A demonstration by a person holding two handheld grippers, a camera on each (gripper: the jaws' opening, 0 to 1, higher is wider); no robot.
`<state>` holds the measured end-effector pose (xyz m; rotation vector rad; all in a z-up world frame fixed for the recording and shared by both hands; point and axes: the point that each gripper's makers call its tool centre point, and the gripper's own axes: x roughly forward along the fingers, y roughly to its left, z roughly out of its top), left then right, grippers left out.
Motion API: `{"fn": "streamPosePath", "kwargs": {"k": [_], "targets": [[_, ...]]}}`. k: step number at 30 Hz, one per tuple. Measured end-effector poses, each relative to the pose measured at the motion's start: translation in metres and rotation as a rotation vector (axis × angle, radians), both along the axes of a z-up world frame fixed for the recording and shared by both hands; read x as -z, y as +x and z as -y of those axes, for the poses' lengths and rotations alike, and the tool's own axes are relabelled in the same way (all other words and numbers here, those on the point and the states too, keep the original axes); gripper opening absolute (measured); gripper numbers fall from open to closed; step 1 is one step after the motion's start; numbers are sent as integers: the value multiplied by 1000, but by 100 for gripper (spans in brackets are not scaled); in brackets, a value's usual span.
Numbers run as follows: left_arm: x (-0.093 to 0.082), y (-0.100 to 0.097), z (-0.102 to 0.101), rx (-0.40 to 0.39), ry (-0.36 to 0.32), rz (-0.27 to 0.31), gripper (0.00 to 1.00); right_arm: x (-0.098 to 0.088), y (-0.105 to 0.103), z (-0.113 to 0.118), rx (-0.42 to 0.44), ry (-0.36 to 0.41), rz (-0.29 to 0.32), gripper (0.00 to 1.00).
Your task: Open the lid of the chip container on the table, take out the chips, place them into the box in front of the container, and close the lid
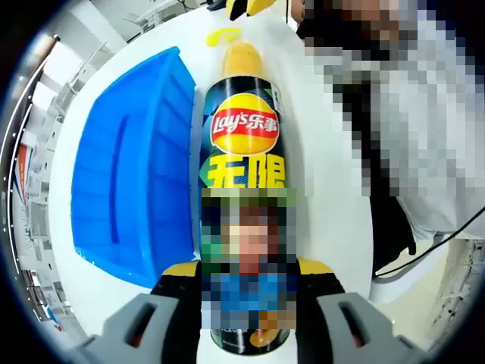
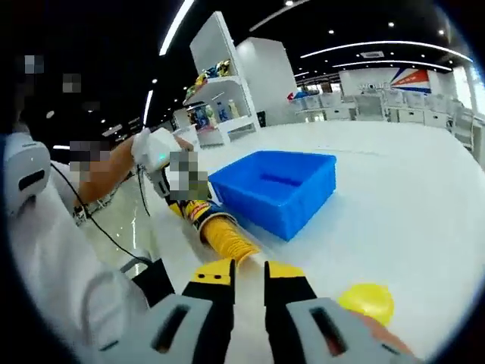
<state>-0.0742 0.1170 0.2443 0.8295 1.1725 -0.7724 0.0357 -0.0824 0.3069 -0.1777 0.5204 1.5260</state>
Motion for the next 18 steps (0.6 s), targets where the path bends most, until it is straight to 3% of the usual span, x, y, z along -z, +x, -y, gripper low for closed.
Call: {"fn": "streamPosePath", "kwargs": {"k": [8, 18], "targets": [[0, 1, -1, 1, -8, 13, 47, 9, -11, -16, -65, -49, 124, 14], [-1, -1, 1, 7, -13, 26, 47, 23, -16, -28, -114, -124, 124, 13]]}}
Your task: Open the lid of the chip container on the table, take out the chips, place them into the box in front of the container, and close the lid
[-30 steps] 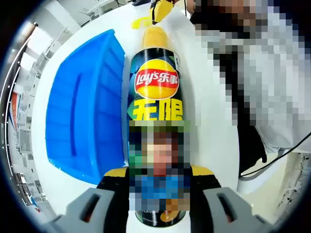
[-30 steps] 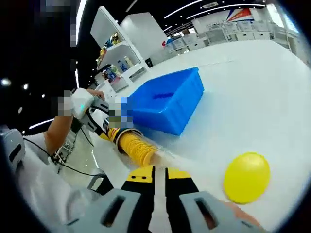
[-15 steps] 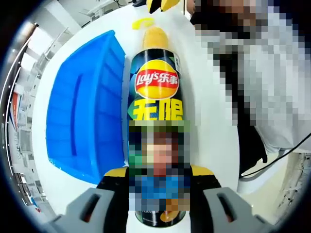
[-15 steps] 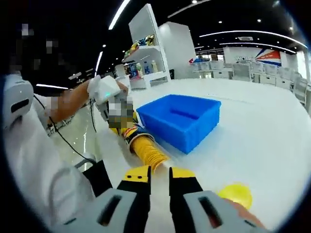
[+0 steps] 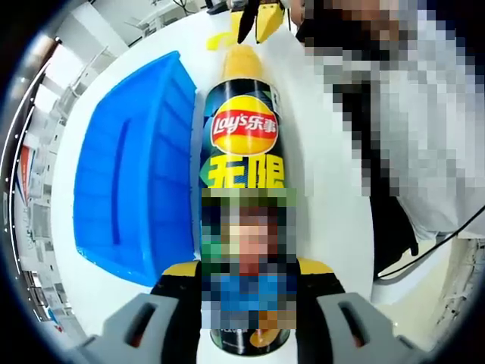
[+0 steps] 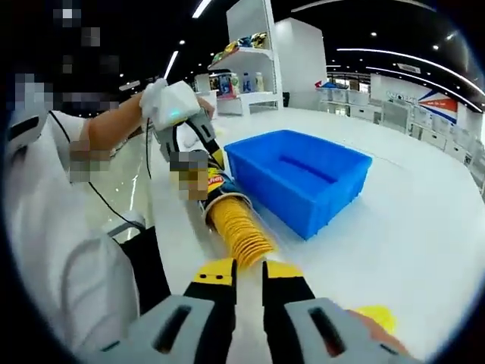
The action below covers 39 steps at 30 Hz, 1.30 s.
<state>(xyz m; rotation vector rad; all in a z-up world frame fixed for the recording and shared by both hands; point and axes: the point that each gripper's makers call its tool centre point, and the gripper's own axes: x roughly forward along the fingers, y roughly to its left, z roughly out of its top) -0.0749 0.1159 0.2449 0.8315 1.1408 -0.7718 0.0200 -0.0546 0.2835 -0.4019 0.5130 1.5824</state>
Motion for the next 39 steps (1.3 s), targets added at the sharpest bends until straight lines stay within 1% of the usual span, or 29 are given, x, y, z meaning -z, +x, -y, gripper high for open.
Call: {"fn": "streamPosePath", "kwargs": {"k": [5, 8, 13, 15, 20, 27, 28, 29, 37, 39], "targets": [[0, 1, 0, 2, -3, 5, 47, 3, 8, -1, 2, -33, -20, 12], [0, 1, 0, 2, -7, 8, 47, 5, 7, -2, -6, -45, -20, 10], [-1, 1, 0, 2, -10, 9, 47, 9, 7, -1, -14, -59, -47, 8], [-1, 0, 0, 2, -11, 9, 47, 9, 6, -1, -20, -62, -48, 8], [-1, 1, 0, 3, -9, 8, 47, 9, 6, -1, -25, -53, -62, 8], [-1, 1, -1, 3, -13, 11, 47, 12, 8, -1, -47, -51, -61, 4], [-1, 1, -1, 3, -13, 11, 47, 12, 7, -2, -47, -51, -69, 4], [-1, 2, -1, 3, -13, 11, 47, 11, 7, -2, -42, -46, -93, 3], [-1, 1, 0, 3, -14, 8, 47, 10, 8, 1, -20, -37, -103, 2], [0, 1, -1, 3, -14, 7, 47, 8, 7, 1, -15, -27, -118, 2]]}}
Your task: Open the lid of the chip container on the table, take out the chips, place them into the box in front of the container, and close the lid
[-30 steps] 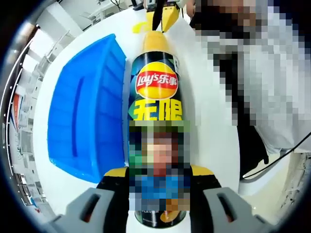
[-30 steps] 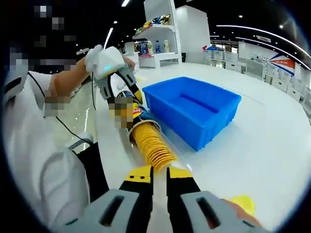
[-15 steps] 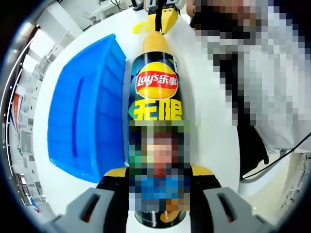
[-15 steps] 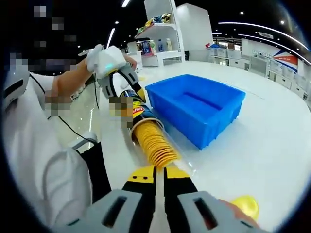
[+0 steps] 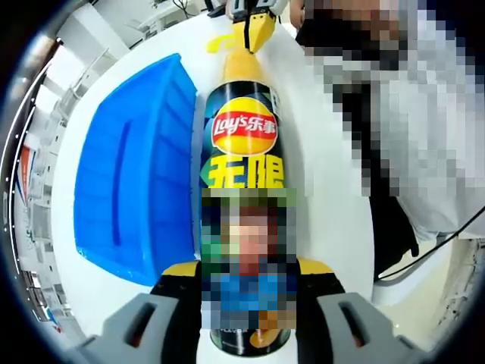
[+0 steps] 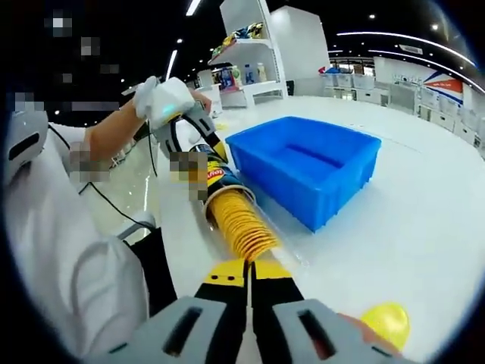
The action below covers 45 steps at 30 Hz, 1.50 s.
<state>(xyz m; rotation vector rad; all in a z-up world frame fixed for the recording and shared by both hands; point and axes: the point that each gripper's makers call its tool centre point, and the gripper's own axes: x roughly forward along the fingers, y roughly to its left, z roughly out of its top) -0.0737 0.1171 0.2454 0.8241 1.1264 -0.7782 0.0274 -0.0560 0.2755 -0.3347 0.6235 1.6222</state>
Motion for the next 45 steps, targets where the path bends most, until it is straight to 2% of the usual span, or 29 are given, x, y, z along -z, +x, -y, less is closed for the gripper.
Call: {"fn": "streamPosePath", "kwargs": {"k": [10, 15, 21, 24, 28, 38, 44, 45], "targets": [[0, 1, 0, 2, -1, 10, 47, -1, 0, 0, -7, 43, -42, 3], [1, 2, -1, 2, 0, 8, 47, -4, 1, 1, -3, 77, -91, 2], [1, 0, 0, 2, -2, 10, 48, -11, 5, 4, 61, 143, -260, 2], [1, 0, 0, 3, -2, 11, 48, -8, 10, 6, 89, 148, -291, 2], [1, 1, 0, 4, -3, 13, 48, -9, 10, 7, 122, 170, -381, 2], [2, 2, -2, 4, -3, 13, 48, -9, 9, 7, 120, 203, -443, 2], [2, 3, -2, 7, -2, 15, 48, -9, 6, 7, 92, 212, -505, 3], [2, 2, -1, 7, -3, 15, 48, -8, 7, 7, 98, 213, -499, 3]]}}
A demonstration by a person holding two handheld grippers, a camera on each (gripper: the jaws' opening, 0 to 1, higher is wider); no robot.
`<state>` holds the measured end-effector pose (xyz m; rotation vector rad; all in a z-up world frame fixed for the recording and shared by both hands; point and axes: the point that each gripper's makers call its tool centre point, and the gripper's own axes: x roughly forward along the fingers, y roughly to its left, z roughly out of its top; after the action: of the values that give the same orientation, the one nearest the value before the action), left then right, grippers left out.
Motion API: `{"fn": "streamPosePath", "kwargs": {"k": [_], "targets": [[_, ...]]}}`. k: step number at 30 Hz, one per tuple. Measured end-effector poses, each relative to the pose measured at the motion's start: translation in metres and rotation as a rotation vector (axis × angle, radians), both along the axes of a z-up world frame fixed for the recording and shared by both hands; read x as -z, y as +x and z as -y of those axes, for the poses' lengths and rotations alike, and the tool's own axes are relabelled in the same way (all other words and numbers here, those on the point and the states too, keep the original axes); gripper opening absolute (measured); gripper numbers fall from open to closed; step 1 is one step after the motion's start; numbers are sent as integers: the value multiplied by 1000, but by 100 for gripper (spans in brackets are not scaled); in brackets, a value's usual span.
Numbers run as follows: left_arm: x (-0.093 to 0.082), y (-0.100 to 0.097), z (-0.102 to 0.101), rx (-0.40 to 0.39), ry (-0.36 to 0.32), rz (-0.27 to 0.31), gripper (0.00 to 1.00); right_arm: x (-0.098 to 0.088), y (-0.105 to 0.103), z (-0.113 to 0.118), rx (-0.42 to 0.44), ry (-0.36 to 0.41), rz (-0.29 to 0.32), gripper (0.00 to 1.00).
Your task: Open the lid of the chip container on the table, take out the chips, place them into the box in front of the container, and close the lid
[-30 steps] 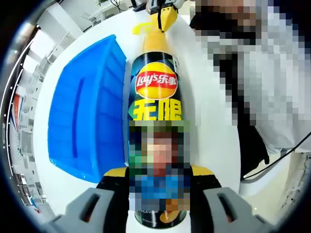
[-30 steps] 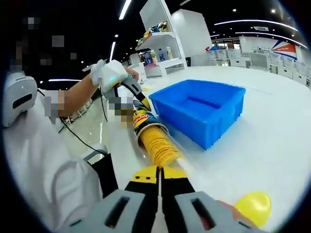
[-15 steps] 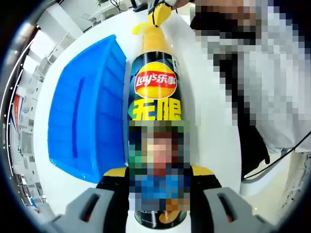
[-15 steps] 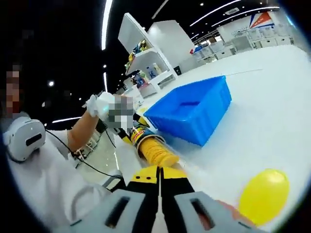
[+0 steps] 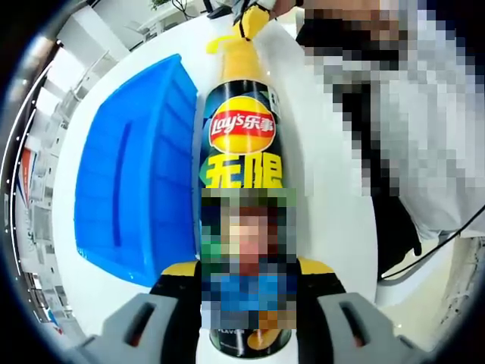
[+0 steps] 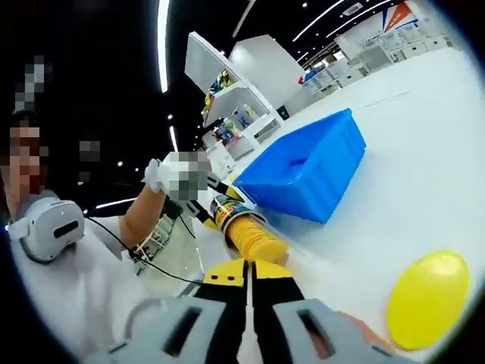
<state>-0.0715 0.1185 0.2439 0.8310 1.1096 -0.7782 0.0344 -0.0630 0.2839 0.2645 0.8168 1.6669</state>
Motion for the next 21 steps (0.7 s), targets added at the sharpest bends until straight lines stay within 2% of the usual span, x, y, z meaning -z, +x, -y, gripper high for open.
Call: {"fn": "streamPosePath", "kwargs": {"k": [7, 12, 13, 14, 16, 17, 21], "targets": [[0, 0, 1, 1, -2, -2, 48, -1, 9, 1, 14, 18, -13, 2], [0, 0, 1, 2, -2, -3, 48, -1, 6, 0, 18, 9, -21, 1], [0, 0, 1, 1, -4, -6, 48, 0, 14, 2, 63, -37, 39, 1], [0, -1, 1, 0, -5, -7, 48, 1, 15, 3, 75, -68, 61, 1], [0, -1, 1, 0, -5, -10, 48, -1, 16, 3, 87, -82, 136, 1], [0, -1, 1, -1, -5, -12, 48, -4, 11, 3, 82, -92, 145, 1], [1, 0, 1, -3, -5, -21, 48, -8, 14, 3, 118, -109, 171, 0]]}}
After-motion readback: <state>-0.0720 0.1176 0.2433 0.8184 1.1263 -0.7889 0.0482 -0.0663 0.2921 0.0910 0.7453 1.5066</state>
